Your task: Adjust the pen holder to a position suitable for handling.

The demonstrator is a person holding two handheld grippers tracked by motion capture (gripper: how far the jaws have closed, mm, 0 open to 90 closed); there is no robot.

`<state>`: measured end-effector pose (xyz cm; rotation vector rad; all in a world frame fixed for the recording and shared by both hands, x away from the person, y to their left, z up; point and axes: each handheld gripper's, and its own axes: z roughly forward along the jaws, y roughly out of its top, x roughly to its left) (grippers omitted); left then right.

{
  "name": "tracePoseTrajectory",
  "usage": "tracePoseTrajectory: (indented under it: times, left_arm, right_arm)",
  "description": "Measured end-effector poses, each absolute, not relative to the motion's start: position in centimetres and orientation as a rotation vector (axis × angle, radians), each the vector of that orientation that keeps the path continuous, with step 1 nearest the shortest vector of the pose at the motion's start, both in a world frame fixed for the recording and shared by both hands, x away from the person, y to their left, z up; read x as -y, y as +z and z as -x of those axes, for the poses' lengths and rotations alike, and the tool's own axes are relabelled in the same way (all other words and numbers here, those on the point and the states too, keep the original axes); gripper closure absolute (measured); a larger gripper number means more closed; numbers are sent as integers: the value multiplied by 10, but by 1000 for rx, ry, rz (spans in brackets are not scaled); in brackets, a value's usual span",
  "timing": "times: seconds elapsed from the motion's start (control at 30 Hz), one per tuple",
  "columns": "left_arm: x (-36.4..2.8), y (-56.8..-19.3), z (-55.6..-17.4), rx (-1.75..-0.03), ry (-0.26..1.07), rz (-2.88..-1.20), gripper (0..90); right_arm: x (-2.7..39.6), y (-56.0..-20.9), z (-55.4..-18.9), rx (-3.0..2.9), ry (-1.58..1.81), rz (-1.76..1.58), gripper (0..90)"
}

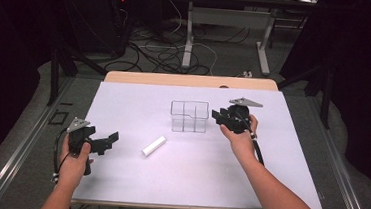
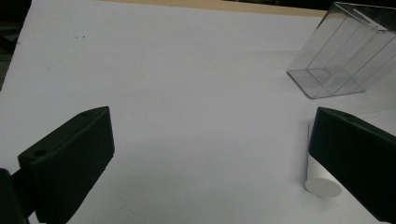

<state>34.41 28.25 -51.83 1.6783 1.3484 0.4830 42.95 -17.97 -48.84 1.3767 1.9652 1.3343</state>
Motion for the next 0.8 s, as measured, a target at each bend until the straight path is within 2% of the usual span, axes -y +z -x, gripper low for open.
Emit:
tracePoseTrajectory:
  times: [0.03,0.3,0.6,0.7,0.8]
  left_arm:
    - [-282,-518,-344,-1350,483,-1677,2]
    - [-280,-516,-344,-1353,484,-1660,2]
    - [-272,-514,-342,-1304,493,-1736,2]
    - [-267,-512,-341,-1283,489,-1744,2]
    - [-261,-512,-340,-1248,504,-1784,2]
  right_arm:
    - [181,-488,-426,-1980,1342,-1346,550]
    - [187,-483,-408,-2020,1353,-1251,454]
    - [204,-484,-389,-2039,1431,-1157,322]
    - [209,-485,-383,-2062,1429,-1158,315]
    - [213,-488,-379,-2068,1433,-1148,249]
